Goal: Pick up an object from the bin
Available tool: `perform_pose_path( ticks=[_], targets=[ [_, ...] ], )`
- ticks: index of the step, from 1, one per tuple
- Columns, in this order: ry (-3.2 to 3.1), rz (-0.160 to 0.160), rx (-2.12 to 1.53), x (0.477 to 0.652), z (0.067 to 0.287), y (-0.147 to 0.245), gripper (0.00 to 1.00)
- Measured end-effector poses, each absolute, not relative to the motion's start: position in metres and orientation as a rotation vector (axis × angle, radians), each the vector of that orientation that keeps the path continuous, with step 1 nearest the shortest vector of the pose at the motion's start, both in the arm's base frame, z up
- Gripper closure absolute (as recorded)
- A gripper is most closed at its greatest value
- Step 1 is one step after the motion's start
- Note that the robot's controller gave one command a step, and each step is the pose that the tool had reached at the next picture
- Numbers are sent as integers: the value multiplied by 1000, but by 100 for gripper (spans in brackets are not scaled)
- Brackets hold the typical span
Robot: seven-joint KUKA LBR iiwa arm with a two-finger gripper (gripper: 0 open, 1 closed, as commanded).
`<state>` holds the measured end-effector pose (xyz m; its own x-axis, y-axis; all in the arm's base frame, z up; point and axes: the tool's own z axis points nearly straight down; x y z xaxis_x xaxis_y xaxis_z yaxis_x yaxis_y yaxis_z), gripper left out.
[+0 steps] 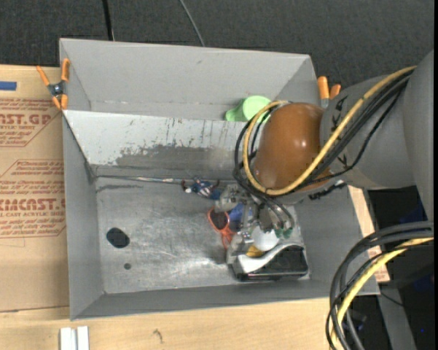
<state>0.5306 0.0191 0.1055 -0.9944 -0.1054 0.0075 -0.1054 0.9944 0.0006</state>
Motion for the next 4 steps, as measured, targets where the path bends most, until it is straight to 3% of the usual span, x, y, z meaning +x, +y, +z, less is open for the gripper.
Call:
perform_pose_path(
  ticks=[1,2,3,4],
  targets=[
    [-3133,-16,279,554,85,-15,0],
    [-3152,-13,216,521,102,-43,100],
    [-3145,-22,213,519,100,-40,0],
    [-3143,-21,211,518,99,-41,0]
  ],
)
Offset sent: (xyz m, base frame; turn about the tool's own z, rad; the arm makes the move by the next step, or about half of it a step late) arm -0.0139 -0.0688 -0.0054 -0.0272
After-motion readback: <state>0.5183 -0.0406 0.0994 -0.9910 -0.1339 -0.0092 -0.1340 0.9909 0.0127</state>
